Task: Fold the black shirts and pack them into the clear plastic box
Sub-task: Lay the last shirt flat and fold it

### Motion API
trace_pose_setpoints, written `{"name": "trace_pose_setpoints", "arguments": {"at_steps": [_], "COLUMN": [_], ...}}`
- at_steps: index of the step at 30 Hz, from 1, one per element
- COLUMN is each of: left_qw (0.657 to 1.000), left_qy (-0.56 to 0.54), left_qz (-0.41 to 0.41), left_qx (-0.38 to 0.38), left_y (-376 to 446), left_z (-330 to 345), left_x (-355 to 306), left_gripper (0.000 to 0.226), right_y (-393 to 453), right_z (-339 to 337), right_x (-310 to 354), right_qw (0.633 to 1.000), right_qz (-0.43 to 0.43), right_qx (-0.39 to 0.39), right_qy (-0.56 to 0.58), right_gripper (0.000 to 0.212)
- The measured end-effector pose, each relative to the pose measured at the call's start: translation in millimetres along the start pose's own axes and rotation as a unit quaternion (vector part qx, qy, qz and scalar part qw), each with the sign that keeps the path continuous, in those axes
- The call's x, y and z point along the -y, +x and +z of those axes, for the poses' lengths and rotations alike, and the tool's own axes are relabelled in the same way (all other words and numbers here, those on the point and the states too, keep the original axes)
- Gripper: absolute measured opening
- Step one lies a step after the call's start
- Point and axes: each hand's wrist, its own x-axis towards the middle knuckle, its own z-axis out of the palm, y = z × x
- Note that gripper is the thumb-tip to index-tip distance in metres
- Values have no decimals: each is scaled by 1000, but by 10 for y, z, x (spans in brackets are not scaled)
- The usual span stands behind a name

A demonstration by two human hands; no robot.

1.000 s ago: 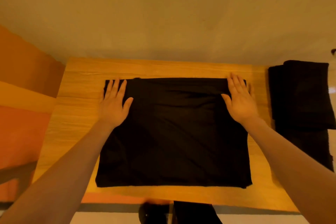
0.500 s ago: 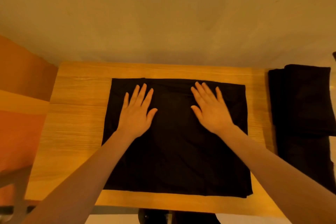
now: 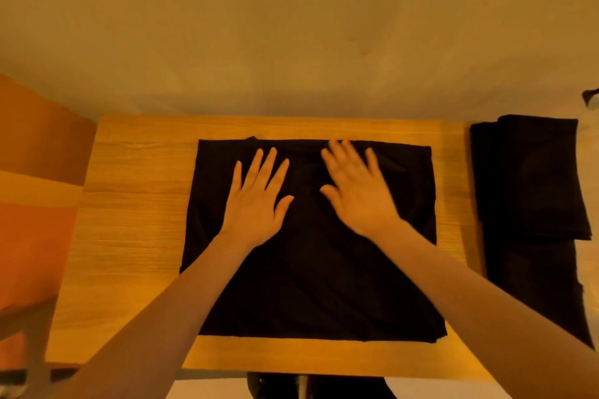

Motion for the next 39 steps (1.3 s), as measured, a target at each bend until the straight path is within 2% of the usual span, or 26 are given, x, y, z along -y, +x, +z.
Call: {"name": "trace_pose_setpoints", "arguments": {"at_steps": [2, 6, 9, 12, 15, 16, 18, 20, 23, 26, 27, 28, 30, 31, 32, 33, 36, 38, 39], "left_qw": [999, 998, 996, 994, 950, 927, 897, 880, 861, 846, 869, 908, 981, 996, 999, 996, 990, 992, 993], "left_qy": [2, 1, -15, -90, -193, -222, -253, -287, -345, -366, -332, -276, -143, -79, -34, -20, -17, -10, -4], "left_qz": [-25, -45, -31, -67, -226, -287, -357, -378, -373, -386, -360, -304, -120, -30, 31, 60, 57, 72, 81], "left_qx": [26, 52, 77, -1, -97, -96, -61, -29, -37, -46, -64, -79, -50, -18, 19, 58, 124, 100, 87], "left_y": [81, 115, 48, -376, -1112, -1366, -1794, -2072, -2199, -2207, -2214, -2218, -2244, -2255, -2266, -2282, -2388, -2481, -2539], "left_z": [38, 34, -105, -291, -245, -187, -30, 85, 96, -6, -26, -16, 66, 114, 172, 196, 245, 294, 327], "left_x": [45, 176, 121, 122, 254, 305, 389, 393, 337, 302, 316, 340, 374, 386, 406, 417, 468, 509, 532], "left_gripper": [67, 63, 60, 56, 42, 40, 40, 37, 32, 22, 25, 33, 52, 59, 65, 70, 74, 71, 67], "right_y": [42, 48, -92, -577, -1354, -1601, -2000, -2272, -2507, -2632, -2669, -2701, -2757, -2788, -2815, -2844, -2931, -2981, -3009], "right_z": [107, 105, -54, -261, -202, -127, 24, 136, 298, 398, 408, 413, 423, 433, 435, 433, 434, 466, 512], "right_x": [-19, -337, -328, -291, -246, -219, -159, -80, 9, -8, -15, -17, -6, -3, 7, 20, 34, 32, 18], "right_qw": [999, 994, 995, 986, 962, 959, 960, 976, 994, 992, 991, 991, 990, 990, 989, 988, 988, 990, 991], "right_qz": [3, 106, 92, 121, 194, 209, 215, 185, 110, 101, 106, 109, 109, 108, 106, 105, 109, 104, 93], "right_qx": [48, 37, 47, -35, -74, -68, -60, -40, 17, 70, 78, 81, 84, 90, 101, 109, 104, 81, 42], "right_qy": [-12, -19, 16, 113, 176, 181, 170, 112, 25, -1, -6, -13, -26, -29, -29, -26, -22, -50, -82], "right_gripper": [73, 71, 70, 66, 66, 67, 67, 71, 66, 68, 69, 69, 70, 70, 70, 69, 73, 63, 53]}}
